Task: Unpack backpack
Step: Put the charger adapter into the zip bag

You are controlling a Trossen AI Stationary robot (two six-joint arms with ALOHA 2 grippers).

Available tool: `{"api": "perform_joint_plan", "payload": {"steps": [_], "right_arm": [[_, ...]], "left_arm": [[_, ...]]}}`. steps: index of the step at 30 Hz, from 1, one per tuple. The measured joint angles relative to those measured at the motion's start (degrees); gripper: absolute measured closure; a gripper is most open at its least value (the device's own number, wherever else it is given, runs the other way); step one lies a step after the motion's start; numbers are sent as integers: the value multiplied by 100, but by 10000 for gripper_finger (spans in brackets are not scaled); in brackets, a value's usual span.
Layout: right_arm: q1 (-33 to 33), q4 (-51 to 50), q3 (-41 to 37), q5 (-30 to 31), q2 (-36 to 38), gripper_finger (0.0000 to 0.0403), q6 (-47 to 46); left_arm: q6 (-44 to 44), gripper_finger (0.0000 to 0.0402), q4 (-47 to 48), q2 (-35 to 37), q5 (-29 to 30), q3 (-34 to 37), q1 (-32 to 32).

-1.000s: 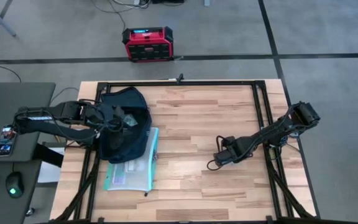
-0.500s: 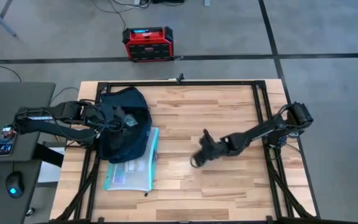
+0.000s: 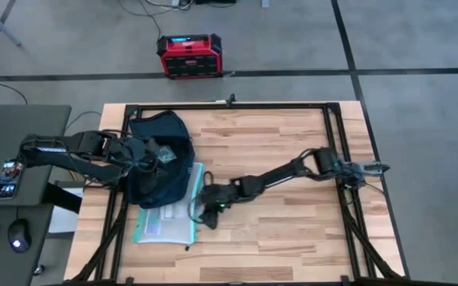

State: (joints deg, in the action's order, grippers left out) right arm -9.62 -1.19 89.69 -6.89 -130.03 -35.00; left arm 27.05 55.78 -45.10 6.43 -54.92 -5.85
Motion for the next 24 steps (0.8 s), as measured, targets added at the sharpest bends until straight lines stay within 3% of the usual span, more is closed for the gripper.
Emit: {"api": "perform_joint_plan", "payload": {"steps": [8, 14, 16, 21, 24], "right_arm": [[71, -441, 1691, -212, -899, 253, 487], [111, -107, 2051, -252, -1271, 253, -270], [108, 115, 2063, -246, -1289, 227, -504], [78, 27, 2072, -241, -1286, 108, -530], [75, -190, 2072, -332, -1238, 68, -462]], "left_arm": [[-10, 277, 9, 0, 82, 0, -4], [54, 277, 45, 0, 22, 0, -4], [67, 276, 43, 0, 16, 0, -4], [183, 277, 48, 0, 16, 0, -2], [437, 276, 49, 0, 18, 0, -2]]}}
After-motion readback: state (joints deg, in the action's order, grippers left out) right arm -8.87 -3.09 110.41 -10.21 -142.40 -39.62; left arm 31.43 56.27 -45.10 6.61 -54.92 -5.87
